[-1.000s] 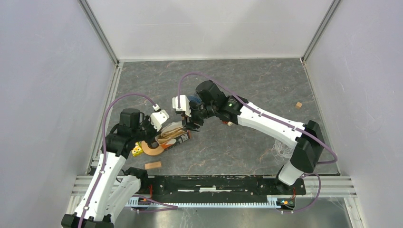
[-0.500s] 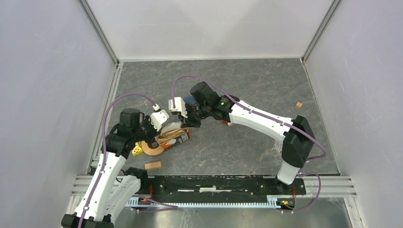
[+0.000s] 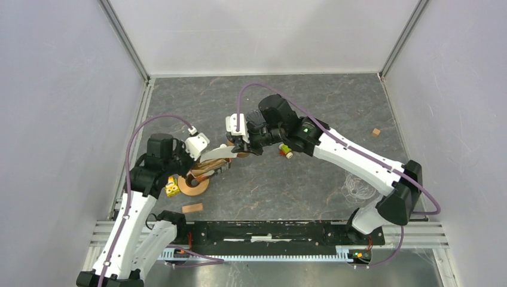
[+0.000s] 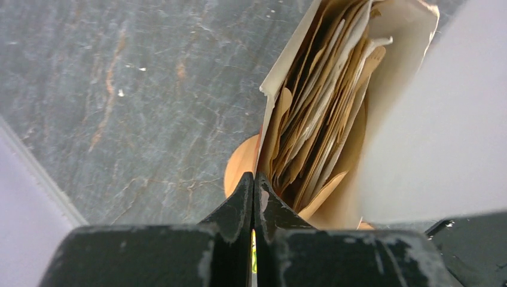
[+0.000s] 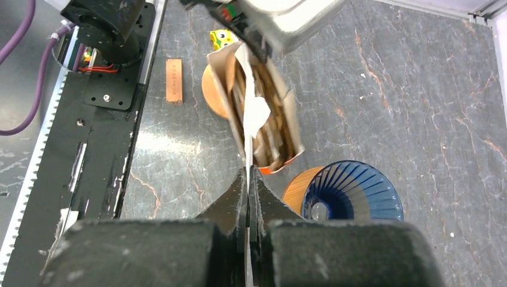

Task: Place the coffee filter in the dripper
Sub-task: Pick up the coffee filter from the coffee filter holder, then place the coffee filter holder at the center of the board.

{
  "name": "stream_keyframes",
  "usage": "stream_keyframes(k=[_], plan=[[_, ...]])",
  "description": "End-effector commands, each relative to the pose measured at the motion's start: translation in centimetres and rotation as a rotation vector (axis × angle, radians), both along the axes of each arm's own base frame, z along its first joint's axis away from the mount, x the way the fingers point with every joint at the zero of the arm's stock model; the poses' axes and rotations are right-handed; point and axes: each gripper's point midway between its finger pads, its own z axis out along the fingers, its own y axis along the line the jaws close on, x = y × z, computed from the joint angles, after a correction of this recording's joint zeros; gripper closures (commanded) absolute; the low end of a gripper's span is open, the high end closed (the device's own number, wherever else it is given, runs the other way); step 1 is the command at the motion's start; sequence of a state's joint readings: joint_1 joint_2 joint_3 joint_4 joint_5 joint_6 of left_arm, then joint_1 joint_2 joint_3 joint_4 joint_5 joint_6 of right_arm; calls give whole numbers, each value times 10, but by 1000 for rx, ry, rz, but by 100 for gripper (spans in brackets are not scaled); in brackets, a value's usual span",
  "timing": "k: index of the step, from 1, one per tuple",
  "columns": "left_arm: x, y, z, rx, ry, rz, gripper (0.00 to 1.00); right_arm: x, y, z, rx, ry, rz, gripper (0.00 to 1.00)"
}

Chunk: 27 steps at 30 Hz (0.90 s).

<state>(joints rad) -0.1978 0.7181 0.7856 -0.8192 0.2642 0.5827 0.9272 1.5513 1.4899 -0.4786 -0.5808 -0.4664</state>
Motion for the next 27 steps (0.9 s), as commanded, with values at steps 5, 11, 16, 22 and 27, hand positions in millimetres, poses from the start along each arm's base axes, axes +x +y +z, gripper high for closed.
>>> stream_keyframes(k=[5, 11, 16, 22, 27], plan=[[17, 19, 64, 54, -144, 80, 98, -15, -18, 14, 50, -33, 49, 100], [33, 56, 81, 211, -200, 212, 98, -12, -34, 8, 52, -39, 26, 100], [58, 71, 87, 214, -228, 316, 98, -1, -50, 11, 82, -37, -20, 100], [100, 88, 66, 146, -214, 470, 98, 8, -65, 13, 100, -45, -66, 100], [122, 90, 37, 65, -170, 550, 98, 12, -72, 12, 102, -48, -90, 100]])
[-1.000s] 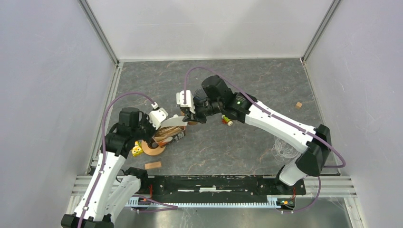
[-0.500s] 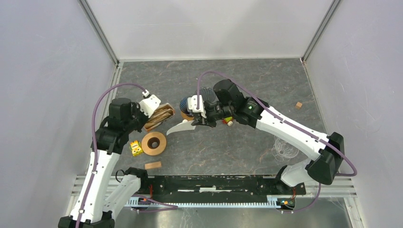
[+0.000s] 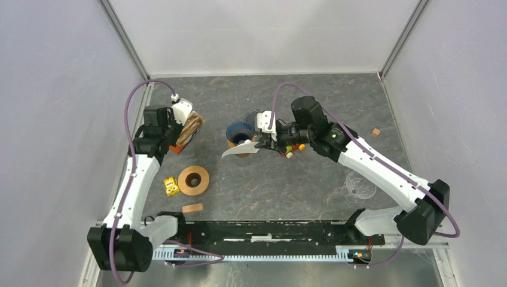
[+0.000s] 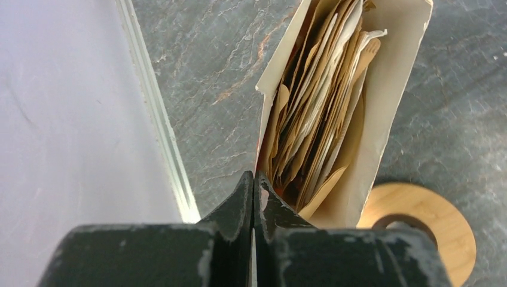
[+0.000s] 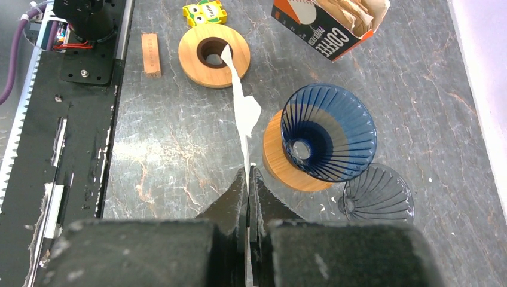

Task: Place the coffee filter in the dripper
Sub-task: Place the coffee filter holder at the center of the board.

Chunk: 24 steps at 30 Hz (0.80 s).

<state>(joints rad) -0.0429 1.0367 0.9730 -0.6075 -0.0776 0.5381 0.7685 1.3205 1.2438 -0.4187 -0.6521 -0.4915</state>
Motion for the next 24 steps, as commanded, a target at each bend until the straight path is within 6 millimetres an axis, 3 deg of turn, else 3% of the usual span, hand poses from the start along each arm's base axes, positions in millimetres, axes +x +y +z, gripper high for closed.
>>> stream_keyframes(k=[1, 5, 6, 10, 13, 20, 24], plan=[[29, 3, -4, -103, -108, 104, 98, 1, -4, 13, 47, -26, -9, 100], [33, 2, -27, -164, -73, 134, 98, 3, -9, 12, 51, -31, -23, 100], [33, 10, -31, -188, -62, 167, 98, 3, -10, 12, 51, -30, -27, 100], [35, 14, -41, -243, -44, 217, 97, 5, -11, 10, 52, -27, -33, 100], [36, 20, -45, -241, -50, 249, 91, 6, -12, 8, 52, -26, -38, 100], [44, 30, -48, -216, -42, 264, 63, 8, -15, 6, 50, -24, -49, 100], [48, 33, -27, -213, -79, 260, 45, 8, -18, 8, 53, -30, -55, 100]])
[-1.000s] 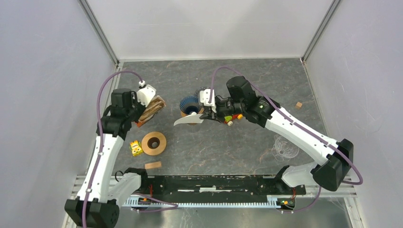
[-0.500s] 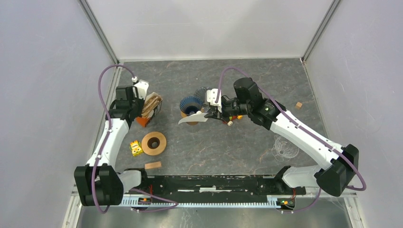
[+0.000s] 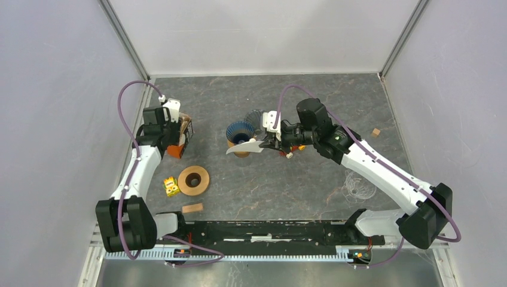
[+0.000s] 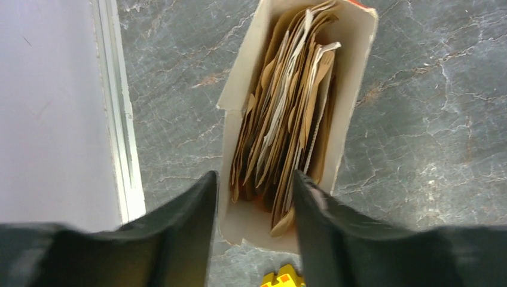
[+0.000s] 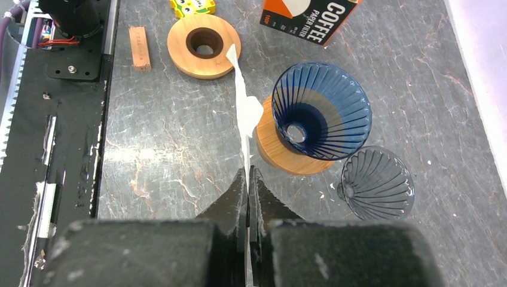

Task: Place the coffee filter in the dripper
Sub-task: Place the coffee filter holder at the center of the board.

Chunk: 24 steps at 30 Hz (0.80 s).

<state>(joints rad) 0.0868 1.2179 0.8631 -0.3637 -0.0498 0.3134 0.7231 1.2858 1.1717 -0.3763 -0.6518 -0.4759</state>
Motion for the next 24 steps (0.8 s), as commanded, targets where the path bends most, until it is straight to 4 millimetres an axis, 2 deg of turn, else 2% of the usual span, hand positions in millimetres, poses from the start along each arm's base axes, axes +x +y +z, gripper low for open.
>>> stream_keyframes(k=[1, 6, 8, 10, 12, 14, 16, 18, 21, 24], plan=[[18, 3, 47, -6, -129, 16, 37, 0, -4, 19, 46, -47, -7, 100], [17, -6, 108, -19, -256, -33, 17, 3, -10, 15, 30, -84, -26, 100], [12, -15, 131, -40, -307, -75, 13, 2, -11, 14, 25, -96, -19, 100], [3, -34, 152, -85, -360, -160, 10, -3, -11, 12, 23, -109, 14, 100], [-14, -70, 169, -180, -393, -336, 9, -10, -10, 8, 22, -112, 58, 100], [-43, -116, 183, -305, -382, -572, 9, -18, -9, 5, 16, -125, 116, 100], [-68, -149, 196, -412, -350, -722, 12, -20, -11, 0, 0, -146, 140, 100], [-93, -179, 201, -486, -305, -855, 16, -22, -12, -6, -15, -167, 162, 100], [-120, -216, 205, -503, -262, -1008, 22, -29, -12, -13, -39, -219, 200, 100], [-134, -244, 205, -573, -186, -1096, 31, -34, -9, -15, -51, -236, 217, 100]])
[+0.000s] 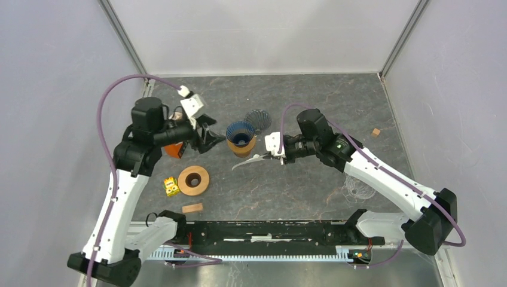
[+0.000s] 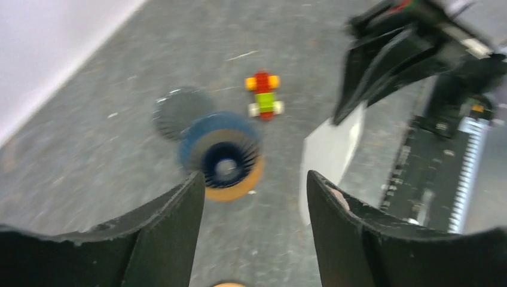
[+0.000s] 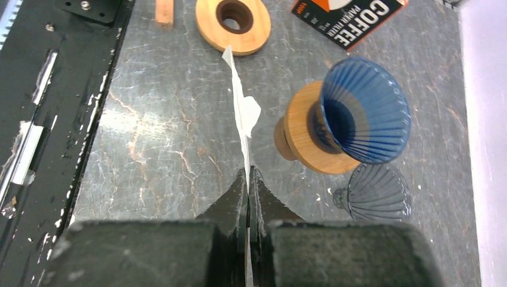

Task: Place the coffee filter in the dripper
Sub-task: Place the coffee filter holder at the center of the board, then place the coffee filter in the coffee dripper.

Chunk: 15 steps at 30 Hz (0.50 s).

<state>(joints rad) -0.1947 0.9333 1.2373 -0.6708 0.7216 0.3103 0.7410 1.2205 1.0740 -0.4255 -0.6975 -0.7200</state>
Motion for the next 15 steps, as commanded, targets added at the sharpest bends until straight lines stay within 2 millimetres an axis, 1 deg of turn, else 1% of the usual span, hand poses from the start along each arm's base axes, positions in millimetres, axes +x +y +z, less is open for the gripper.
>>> stream_keyframes(k=[1, 3, 6, 8, 11, 15], plan=[[-39, -47, 0, -50, 143, -238, 32, -12, 4, 8, 10, -81, 73, 100], [-46, -63, -3, -45, 167, -300, 33, -14, 6, 6, 8, -70, 84, 100], [-49, -82, -11, -41, 199, -354, 32, -18, 8, 5, 7, -59, 102, 100], [-50, -91, -19, -37, 224, -384, 32, -19, 9, 4, 9, -54, 109, 100], [-58, -103, -30, -41, 273, -440, 31, -20, 10, 3, 8, -46, 116, 100], [-59, -110, -41, -30, 295, -455, 32, -21, 11, 0, 3, -42, 118, 100]])
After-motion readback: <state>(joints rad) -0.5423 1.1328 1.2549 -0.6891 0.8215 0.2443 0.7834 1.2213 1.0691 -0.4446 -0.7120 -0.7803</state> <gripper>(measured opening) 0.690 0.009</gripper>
